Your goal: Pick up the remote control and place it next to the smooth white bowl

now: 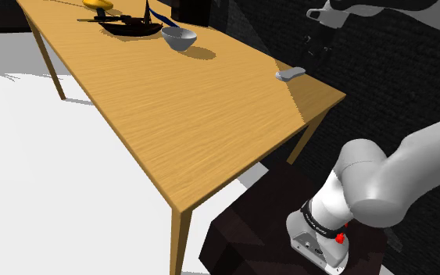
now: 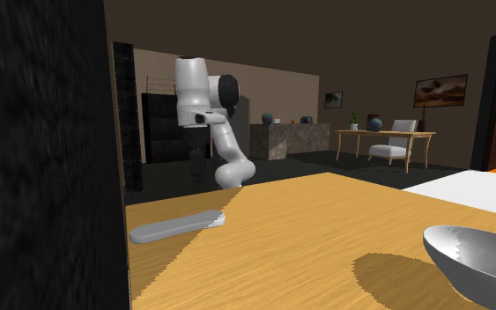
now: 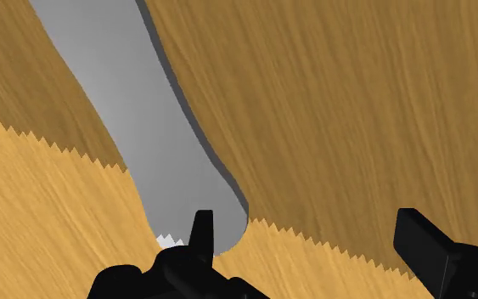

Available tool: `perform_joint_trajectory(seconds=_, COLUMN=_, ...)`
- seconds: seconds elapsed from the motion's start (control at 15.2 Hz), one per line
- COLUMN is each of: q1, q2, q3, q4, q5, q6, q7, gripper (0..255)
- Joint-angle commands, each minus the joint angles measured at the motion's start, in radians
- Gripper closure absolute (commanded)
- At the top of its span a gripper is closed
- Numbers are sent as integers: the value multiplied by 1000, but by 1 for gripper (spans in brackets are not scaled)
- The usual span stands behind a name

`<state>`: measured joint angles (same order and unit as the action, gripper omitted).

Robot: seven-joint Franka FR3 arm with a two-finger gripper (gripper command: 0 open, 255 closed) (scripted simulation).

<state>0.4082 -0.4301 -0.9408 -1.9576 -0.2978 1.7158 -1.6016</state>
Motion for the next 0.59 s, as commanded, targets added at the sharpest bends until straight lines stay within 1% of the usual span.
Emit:
perform_joint_trajectory(seconds=0.0, q1=82, q2=99, q3=-120, q4=73, q5=44, q6=10, q7=-157, gripper=0)
perform_joint_trajectory(seconds=0.07, q1=133, q2=162, q3=-197, q4=111, q5=84, q6=16, q7=-240, gripper=0)
perform_joint_trajectory(seconds=0.13, q1=194, q2=242, q3=-293, q4=151, q5=143, q6=23, q7=-336, gripper=0)
perform_joint_trajectory(seconds=0.2, q1=268, q2=373, q3=-432, q4=192, q5=259, q6=29, q7=-470, gripper=0)
perform_joint_trajectory(seconds=0.26, q1=228, q2=679, q3=-560, q4=244, q5=557, q6=-6, q7=-729, gripper=0)
perform_joint_trajectory(seconds=0.33, q1=127, q2=836, q3=-551, q4=301, q5=702, q6=-54, q7=-866, gripper=0)
perform_joint_trajectory(seconds=0.4, q1=-44, q2=723, q3=-299, q4=334, q5=570, q6=-21, q7=-810, gripper=0)
perform_joint_trajectory(seconds=0.46, q1=-18, q2=744, q3=-336, q4=320, q5=593, q6=-13, q7=-826, gripper=0)
perform_joint_trajectory(seconds=0.53, q1=-14, q2=744, q3=-337, q4=306, q5=594, q6=0, q7=-827, gripper=0)
